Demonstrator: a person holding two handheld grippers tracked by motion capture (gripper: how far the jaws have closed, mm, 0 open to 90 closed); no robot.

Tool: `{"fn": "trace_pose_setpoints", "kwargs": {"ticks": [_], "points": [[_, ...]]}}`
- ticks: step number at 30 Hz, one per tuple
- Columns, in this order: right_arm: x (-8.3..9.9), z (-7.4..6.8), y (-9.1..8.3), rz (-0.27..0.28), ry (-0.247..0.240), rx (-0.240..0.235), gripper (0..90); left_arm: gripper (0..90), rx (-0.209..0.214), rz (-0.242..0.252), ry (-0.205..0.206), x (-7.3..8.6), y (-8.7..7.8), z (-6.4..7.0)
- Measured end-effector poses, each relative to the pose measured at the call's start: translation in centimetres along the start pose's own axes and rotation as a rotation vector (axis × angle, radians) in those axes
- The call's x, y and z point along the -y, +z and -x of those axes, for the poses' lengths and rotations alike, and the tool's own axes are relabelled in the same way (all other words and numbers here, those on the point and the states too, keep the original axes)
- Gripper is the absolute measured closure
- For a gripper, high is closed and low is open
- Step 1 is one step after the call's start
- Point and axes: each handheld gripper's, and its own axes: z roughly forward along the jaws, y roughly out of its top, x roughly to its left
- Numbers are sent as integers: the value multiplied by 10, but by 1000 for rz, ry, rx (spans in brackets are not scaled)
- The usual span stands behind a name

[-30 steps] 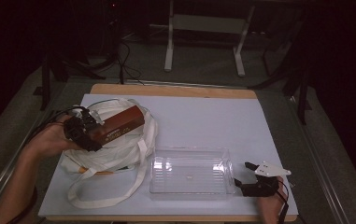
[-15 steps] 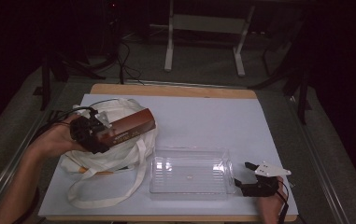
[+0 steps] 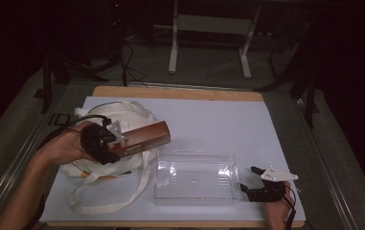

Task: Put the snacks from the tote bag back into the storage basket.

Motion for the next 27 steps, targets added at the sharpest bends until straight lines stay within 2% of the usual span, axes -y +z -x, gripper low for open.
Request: {"fn": "trace_pose_setpoints", "kwargs": {"ticks": [13,19,27], "points": [[0,0,0,-3,0,-1,148,432,5,16,66,-9,-2,13],[0,0,0,-2,1,0,148,432,20,28,82,-12,-2,19],[0,0,0,1,-1,-1,148,432,25,10,132,-18,3,27]]}}
